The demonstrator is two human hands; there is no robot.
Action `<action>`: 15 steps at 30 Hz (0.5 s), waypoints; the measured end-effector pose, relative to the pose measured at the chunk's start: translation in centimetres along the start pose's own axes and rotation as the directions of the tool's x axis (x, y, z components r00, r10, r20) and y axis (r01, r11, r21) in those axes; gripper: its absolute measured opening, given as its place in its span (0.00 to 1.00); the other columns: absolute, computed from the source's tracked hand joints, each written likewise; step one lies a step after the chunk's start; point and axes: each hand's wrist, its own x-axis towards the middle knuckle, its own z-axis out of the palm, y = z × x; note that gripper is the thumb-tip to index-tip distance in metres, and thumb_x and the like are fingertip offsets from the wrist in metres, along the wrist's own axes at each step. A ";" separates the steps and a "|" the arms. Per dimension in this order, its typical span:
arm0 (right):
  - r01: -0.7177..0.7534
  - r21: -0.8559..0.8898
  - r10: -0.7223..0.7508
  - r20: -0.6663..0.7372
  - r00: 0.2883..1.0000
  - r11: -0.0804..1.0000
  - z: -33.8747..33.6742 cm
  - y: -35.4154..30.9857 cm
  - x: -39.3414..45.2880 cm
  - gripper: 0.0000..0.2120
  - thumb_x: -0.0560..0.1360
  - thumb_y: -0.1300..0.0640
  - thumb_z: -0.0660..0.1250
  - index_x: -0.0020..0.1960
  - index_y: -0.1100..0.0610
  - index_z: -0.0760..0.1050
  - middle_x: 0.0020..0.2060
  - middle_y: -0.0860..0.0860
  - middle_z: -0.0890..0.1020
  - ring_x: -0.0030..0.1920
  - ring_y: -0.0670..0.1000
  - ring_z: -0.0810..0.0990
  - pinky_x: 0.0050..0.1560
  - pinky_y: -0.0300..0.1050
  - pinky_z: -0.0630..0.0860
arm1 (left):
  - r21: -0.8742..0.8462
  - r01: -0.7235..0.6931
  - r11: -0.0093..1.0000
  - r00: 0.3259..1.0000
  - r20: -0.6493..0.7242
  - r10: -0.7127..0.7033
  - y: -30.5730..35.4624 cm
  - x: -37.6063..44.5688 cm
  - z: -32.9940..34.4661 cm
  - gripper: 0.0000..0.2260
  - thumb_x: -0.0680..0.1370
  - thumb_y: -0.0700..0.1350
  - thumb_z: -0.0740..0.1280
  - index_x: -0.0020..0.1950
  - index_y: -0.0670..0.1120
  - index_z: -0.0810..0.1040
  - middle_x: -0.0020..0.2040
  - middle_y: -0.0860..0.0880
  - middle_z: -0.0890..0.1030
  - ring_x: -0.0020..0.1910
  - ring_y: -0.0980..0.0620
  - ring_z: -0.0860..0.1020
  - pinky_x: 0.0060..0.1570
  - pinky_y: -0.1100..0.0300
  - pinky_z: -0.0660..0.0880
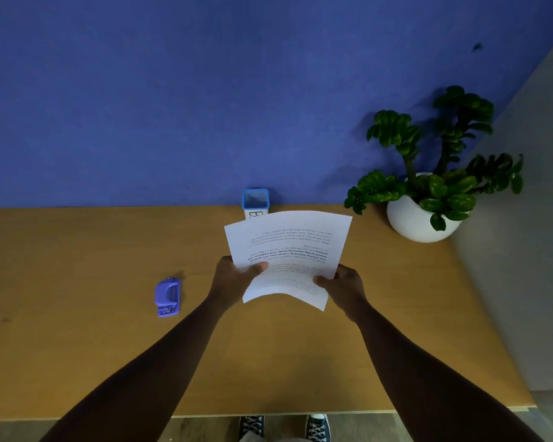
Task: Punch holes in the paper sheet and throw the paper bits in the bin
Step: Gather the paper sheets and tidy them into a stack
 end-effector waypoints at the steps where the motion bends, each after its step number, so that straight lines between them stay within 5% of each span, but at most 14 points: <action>1: 0.004 -0.015 -0.004 -0.008 1.000 1.000 0.0 0.0 0.0 0.12 0.71 0.60 0.73 0.54 0.54 0.82 0.44 0.46 0.84 0.47 0.50 0.82 0.50 0.48 0.81 | -0.008 0.009 1.000 1.000 -0.015 -0.009 -0.1 -0.2 0.1 0.11 0.73 0.41 0.77 0.54 0.47 0.85 0.49 0.52 0.87 0.47 0.56 0.85 0.43 0.64 0.81; 10: 0.014 -0.083 -0.016 -0.020 1.000 0.996 0.3 0.7 -0.2 0.13 0.72 0.60 0.72 0.56 0.57 0.81 0.49 0.49 0.84 0.48 0.53 0.82 0.50 0.49 0.81 | 0.119 0.073 0.990 0.997 0.004 -0.074 -2.3 -0.8 -0.6 0.12 0.72 0.44 0.77 0.55 0.44 0.84 0.50 0.49 0.87 0.46 0.49 0.86 0.47 0.49 0.83; 15: 0.066 -0.077 -0.070 -0.048 0.996 0.995 0.2 0.1 -0.2 0.12 0.72 0.60 0.72 0.55 0.56 0.82 0.46 0.48 0.84 0.47 0.52 0.82 0.48 0.49 0.81 | 0.078 0.020 0.997 1.000 -0.007 -0.020 -1.4 -0.8 -0.9 0.08 0.73 0.43 0.77 0.49 0.56 0.84 0.46 0.58 0.87 0.46 0.57 0.85 0.43 0.61 0.81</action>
